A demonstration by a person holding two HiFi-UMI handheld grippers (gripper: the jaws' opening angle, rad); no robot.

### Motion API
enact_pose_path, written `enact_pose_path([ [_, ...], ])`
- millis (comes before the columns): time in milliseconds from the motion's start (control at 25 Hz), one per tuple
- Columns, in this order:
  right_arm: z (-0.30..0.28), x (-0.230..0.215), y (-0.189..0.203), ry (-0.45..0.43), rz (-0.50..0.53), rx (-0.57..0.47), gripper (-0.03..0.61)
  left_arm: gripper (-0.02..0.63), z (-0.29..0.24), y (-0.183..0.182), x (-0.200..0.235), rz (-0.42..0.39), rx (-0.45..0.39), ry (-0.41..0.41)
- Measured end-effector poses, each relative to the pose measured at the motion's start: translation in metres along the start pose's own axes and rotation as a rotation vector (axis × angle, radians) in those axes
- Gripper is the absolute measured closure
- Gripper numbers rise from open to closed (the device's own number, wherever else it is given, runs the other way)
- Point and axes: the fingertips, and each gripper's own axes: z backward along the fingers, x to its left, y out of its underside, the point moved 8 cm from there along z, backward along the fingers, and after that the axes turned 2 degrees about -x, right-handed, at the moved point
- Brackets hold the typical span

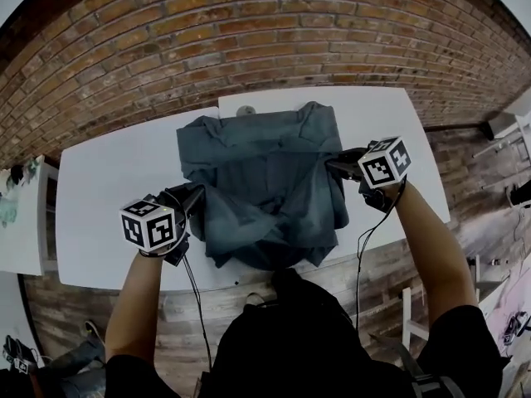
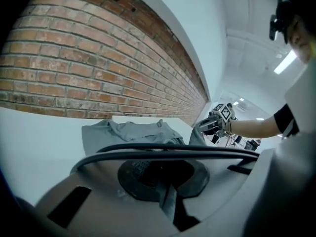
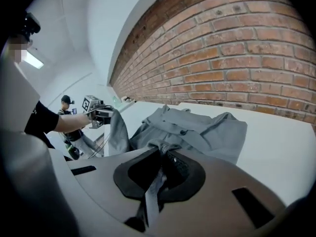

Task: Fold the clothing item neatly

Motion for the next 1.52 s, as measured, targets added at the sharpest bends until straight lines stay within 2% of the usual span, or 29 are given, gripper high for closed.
enact_pose_path([
  [200, -0.043, -0.049, -0.016, 0.001, -0.032, 0.077, 0.569, 0.609, -0.041, 0.001, 0.049, 0.107, 0.045, -0.113],
  [440, -0.080, -0.092, -0.009, 0.003, -0.119, 0.143, 0.569, 0.609, -0.071, 0.021, 0.095, 0.222, 0.118, -0.213],
  [600, -0.087, -0.103, 0.001, -0.048, -0.162, 0.158, 0.565, 0.607, -0.078, 0.036, 0.110, 0.314, 0.143, -0.179],
  [720, -0.081, -0.104, 0.003, -0.124, -0.166, 0.150, 0.453, 0.518, -0.068, 0.041, 0.111, 0.359, 0.120, -0.121],
  [800, -0.071, -0.104, 0.003, -0.145, -0.168, 0.128, 0.419, 0.481, -0.054, 0.039, 0.111, 0.364, 0.102, -0.101],
  [1000, -0.028, -0.092, 0.026, -0.131, -0.239, 0.012, 0.416, 0.463, -0.009, 0.044, 0.104, 0.342, 0.055, -0.105],
  [1080, -0.012, -0.076, 0.050, -0.120, -0.245, 0.010, 0.416, 0.463, 0.006, 0.056, 0.090, 0.294, 0.089, -0.092],
  [1200, 0.006, -0.042, 0.087, -0.098, -0.230, 0.042, 0.416, 0.463, 0.019, 0.079, 0.057, 0.175, 0.185, -0.064],
  [1280, 0.008, -0.011, 0.109, -0.084, -0.181, 0.086, 0.416, 0.447, 0.023, 0.099, 0.034, 0.102, 0.251, -0.047],
  [1400, 0.001, 0.036, 0.139, -0.013, -0.024, 0.154, 0.416, 0.368, 0.025, 0.131, 0.006, -0.017, 0.352, -0.051],
  [1520, -0.013, 0.069, 0.158, 0.108, 0.126, 0.186, 0.416, 0.346, 0.025, 0.154, -0.009, -0.027, 0.373, -0.050],
])
